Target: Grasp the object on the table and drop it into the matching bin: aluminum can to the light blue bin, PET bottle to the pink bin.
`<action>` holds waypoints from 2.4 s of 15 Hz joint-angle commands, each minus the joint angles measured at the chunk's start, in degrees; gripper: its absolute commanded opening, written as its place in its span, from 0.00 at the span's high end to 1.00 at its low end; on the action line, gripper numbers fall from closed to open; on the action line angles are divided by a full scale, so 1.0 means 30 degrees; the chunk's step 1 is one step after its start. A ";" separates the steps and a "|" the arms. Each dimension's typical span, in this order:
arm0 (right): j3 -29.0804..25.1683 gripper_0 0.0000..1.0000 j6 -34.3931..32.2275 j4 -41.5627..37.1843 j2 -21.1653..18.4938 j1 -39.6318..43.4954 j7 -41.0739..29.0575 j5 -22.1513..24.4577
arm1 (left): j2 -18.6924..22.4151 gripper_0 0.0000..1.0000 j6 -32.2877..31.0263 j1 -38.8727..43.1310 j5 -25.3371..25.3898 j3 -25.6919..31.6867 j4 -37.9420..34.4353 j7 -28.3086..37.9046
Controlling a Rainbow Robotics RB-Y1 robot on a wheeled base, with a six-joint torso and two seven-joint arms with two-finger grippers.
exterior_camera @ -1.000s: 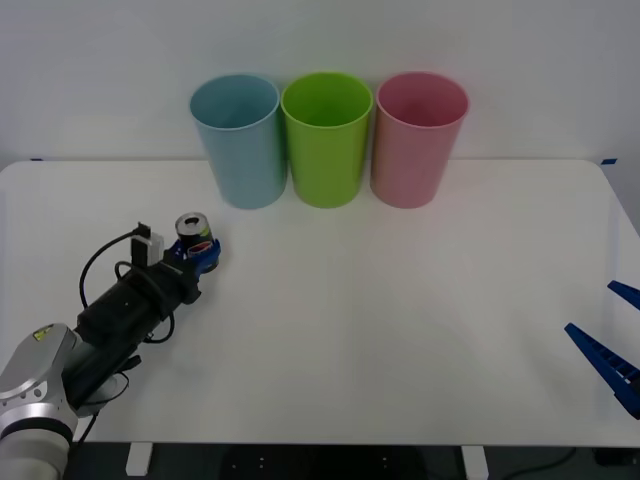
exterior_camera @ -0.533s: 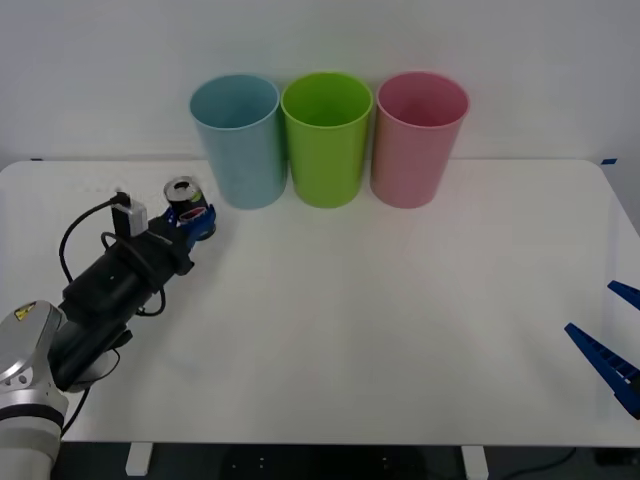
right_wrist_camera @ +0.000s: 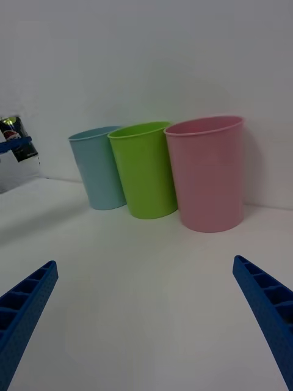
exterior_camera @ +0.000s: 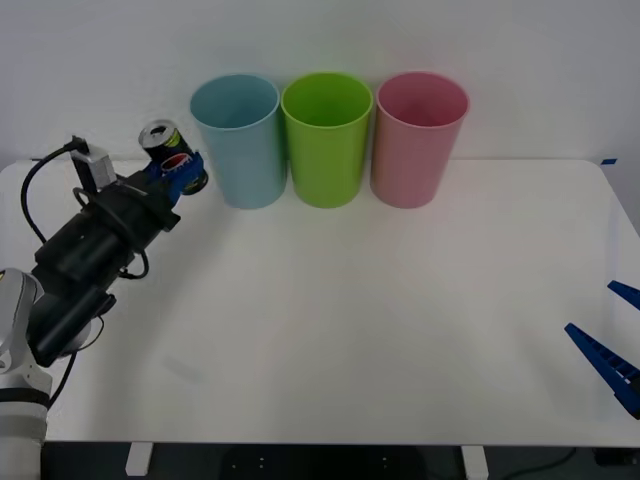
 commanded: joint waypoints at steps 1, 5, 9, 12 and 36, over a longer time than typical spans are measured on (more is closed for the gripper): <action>0.0000 0.00 0.0000 0.0000 0.0000 0.0000 0.0001 0.0000 | -0.0001 1.00 0.0350 -0.0676 -0.0976 -0.0073 -0.0681 0.1975; 0.0000 0.00 0.0000 0.0000 0.0000 0.0000 0.0001 0.0000 | -0.0030 1.00 0.1375 -0.2522 -0.2236 -0.0307 -0.0593 0.3850; 0.0000 0.00 0.0000 0.0000 0.0000 0.0000 0.0001 0.0000 | -0.0060 1.00 0.3689 -0.4163 -0.3408 -0.1069 -0.0095 0.5139; 0.0000 0.00 0.0000 0.0000 0.0000 0.0000 0.0001 0.0000 | -0.0030 1.00 0.5096 -0.6301 -0.4257 -0.1157 0.2190 0.5051; 0.0000 0.00 0.0000 0.0000 0.0000 0.0000 0.0001 0.0000 | -0.0529 0.20 0.9051 -1.2541 -0.7363 -0.0981 1.0159 0.3205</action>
